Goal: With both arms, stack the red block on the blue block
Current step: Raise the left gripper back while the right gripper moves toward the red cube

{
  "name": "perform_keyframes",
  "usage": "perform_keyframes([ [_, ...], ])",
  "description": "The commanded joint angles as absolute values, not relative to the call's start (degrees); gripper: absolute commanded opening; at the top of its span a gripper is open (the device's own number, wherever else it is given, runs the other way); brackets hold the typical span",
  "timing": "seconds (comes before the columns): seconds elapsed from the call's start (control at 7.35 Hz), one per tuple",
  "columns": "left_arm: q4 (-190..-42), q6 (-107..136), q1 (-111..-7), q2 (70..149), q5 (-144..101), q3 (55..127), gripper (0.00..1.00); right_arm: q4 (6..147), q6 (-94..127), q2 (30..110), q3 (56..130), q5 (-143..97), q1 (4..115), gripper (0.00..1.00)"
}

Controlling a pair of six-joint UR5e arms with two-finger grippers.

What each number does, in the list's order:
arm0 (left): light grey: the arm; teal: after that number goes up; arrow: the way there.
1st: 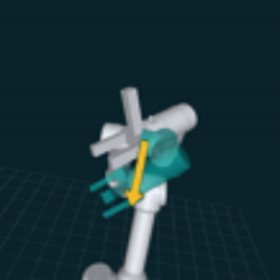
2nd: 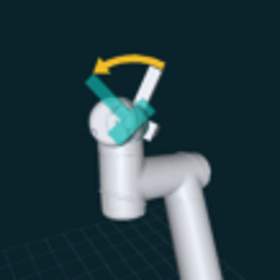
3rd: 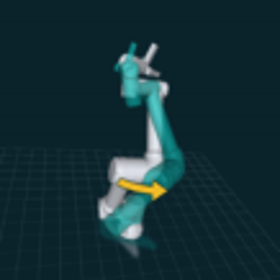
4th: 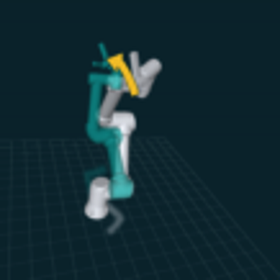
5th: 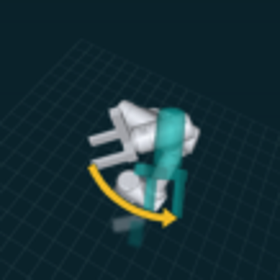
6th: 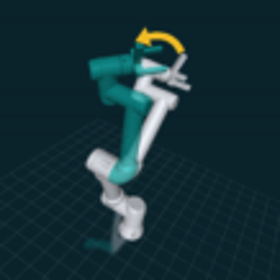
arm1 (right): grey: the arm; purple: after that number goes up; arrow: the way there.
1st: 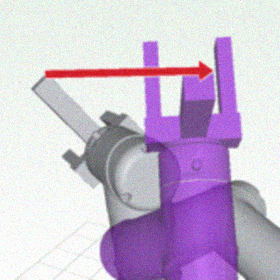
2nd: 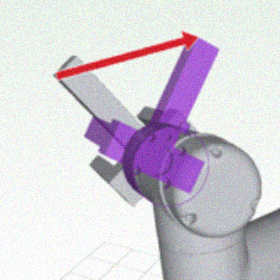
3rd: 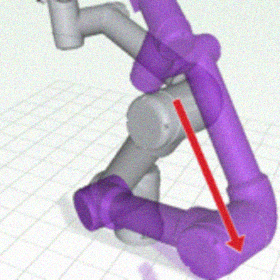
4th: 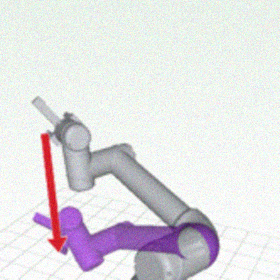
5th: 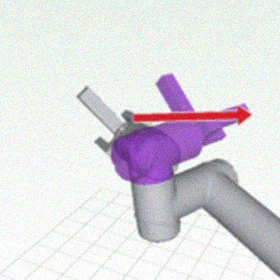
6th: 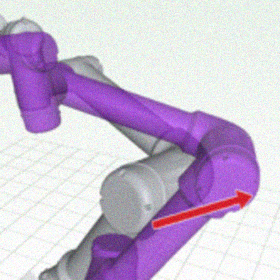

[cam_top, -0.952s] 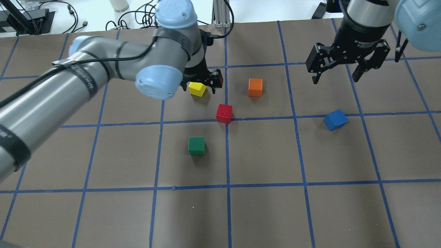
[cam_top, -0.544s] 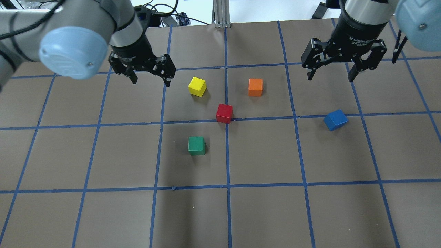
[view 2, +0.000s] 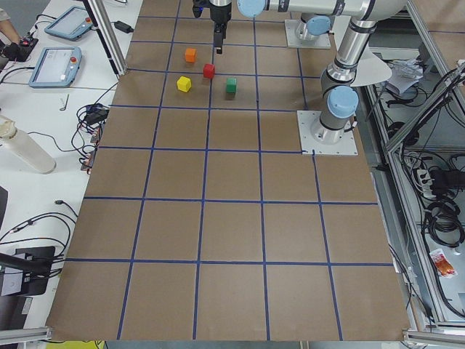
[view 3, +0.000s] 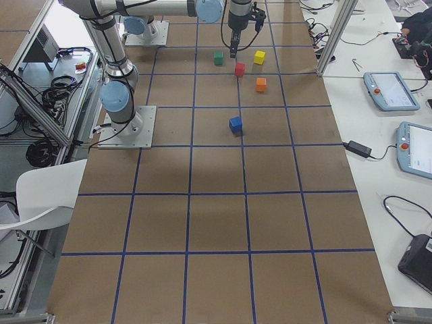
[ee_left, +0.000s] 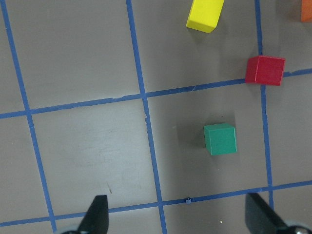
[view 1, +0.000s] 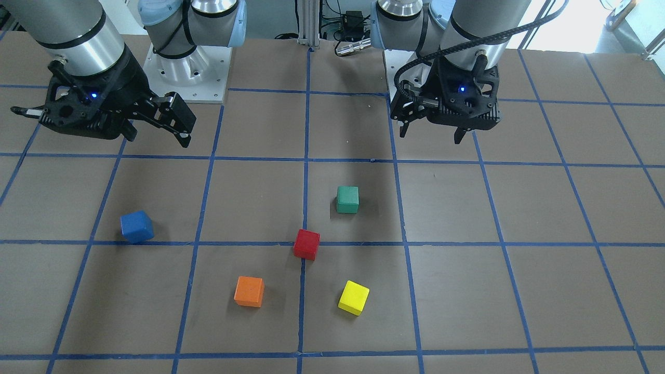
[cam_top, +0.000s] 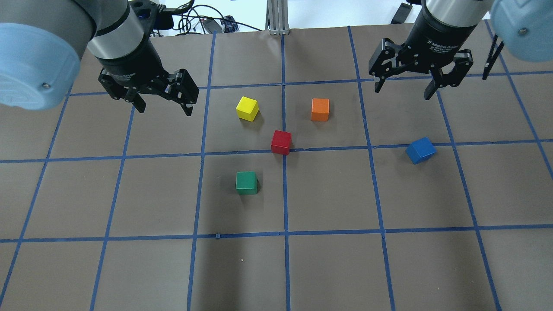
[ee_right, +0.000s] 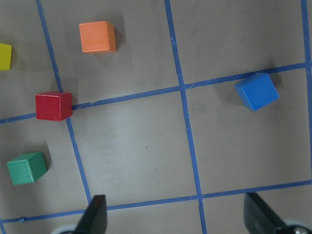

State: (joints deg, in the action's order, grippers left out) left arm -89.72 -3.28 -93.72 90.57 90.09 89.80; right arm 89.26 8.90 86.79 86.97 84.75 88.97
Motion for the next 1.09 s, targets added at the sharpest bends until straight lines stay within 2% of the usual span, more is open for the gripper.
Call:
perform_keyframes([
  [0.0,-89.5,-3.9,-93.4,89.7,91.0,90.4,1.00,102.9,9.2,80.6,86.8,84.7,91.6,1.00],
  [0.68,-89.3,-3.6,-92.8,89.5,91.2,90.7,1.00,117.9,21.2,64.7,86.6,85.8,104.7,1.00],
  [0.95,-89.3,-3.3,-93.1,89.5,91.3,91.1,1.00,117.9,30.1,63.6,86.7,85.0,106.1,1.00],
])
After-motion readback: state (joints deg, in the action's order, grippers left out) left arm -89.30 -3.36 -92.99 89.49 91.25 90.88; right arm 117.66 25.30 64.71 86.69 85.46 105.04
